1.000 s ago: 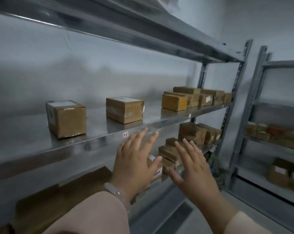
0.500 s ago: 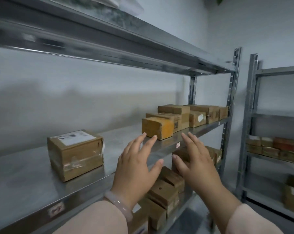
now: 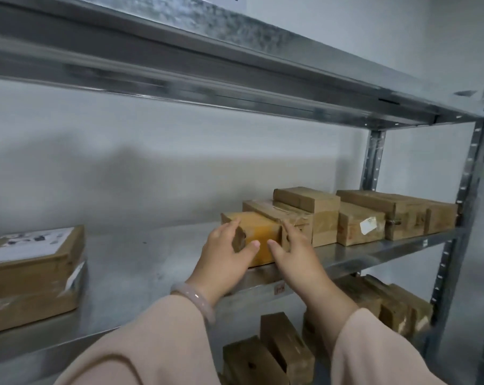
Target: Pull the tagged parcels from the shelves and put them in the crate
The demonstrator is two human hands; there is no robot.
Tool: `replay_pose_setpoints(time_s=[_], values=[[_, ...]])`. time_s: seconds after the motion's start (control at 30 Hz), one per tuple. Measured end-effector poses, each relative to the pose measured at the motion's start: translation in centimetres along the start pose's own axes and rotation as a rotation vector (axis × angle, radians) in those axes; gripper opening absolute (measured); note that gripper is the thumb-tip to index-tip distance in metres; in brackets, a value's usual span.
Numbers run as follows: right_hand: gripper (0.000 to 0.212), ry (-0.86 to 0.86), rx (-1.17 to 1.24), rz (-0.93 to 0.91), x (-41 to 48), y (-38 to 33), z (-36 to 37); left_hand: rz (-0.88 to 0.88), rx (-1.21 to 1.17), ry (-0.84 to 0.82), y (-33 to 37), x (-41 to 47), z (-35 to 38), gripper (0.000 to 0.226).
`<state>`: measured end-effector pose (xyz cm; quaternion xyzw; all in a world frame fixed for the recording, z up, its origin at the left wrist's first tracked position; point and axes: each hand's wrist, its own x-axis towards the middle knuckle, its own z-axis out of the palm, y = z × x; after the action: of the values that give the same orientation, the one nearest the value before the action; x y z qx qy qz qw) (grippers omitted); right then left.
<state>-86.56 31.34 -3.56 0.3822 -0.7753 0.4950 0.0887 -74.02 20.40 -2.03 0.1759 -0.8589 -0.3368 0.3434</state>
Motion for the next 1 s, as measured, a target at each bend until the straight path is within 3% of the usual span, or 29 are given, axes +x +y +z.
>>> replay_pose_setpoints(time_s=[0.13,0.3,0.4,0.57,0.67,0.77,0.83,0.9,1.0], values=[[0.055,-0.071,0.039,0.070,1.5,0.5,0.4,-0.129,-0.090,-0.034,0.0,1.3,1.2,0.070],[0.045,-0.123,0.259,0.062,1.0,-0.6,0.4,-0.206,-0.211,0.148,-0.4,0.3,0.7,0.065],[0.041,-0.181,0.429,-0.057,-1.0,-2.1,0.9,-0.275,-0.381,0.210,-0.5,-0.4,-0.7,0.065],[0.043,-0.148,0.310,-0.366,-3.4,-4.8,1.5,-0.319,-0.461,0.206,-0.1,-2.0,-4.1,0.085],[0.045,-0.123,0.375,-0.446,-3.8,-6.2,2.1,-0.380,-0.651,0.210,-0.9,-2.4,-4.8,0.066],[0.047,0.005,0.542,-0.300,-3.7,-6.9,2.8,-0.443,-1.029,0.199,-1.5,-3.0,-5.5,0.044],[0.064,-0.133,0.609,-0.127,-3.5,-7.2,3.4,-0.486,-1.190,0.162,-2.1,-3.2,-6.1,0.045],[0.077,-0.297,0.662,-0.043,-3.5,-7.4,4.3,-0.502,-1.196,0.086,-2.4,-3.3,-6.5,0.048],[0.074,-0.238,0.720,-0.027,-3.5,-7.9,5.5,-0.486,-1.035,0.121,-2.7,-3.4,-6.6,0.045]])
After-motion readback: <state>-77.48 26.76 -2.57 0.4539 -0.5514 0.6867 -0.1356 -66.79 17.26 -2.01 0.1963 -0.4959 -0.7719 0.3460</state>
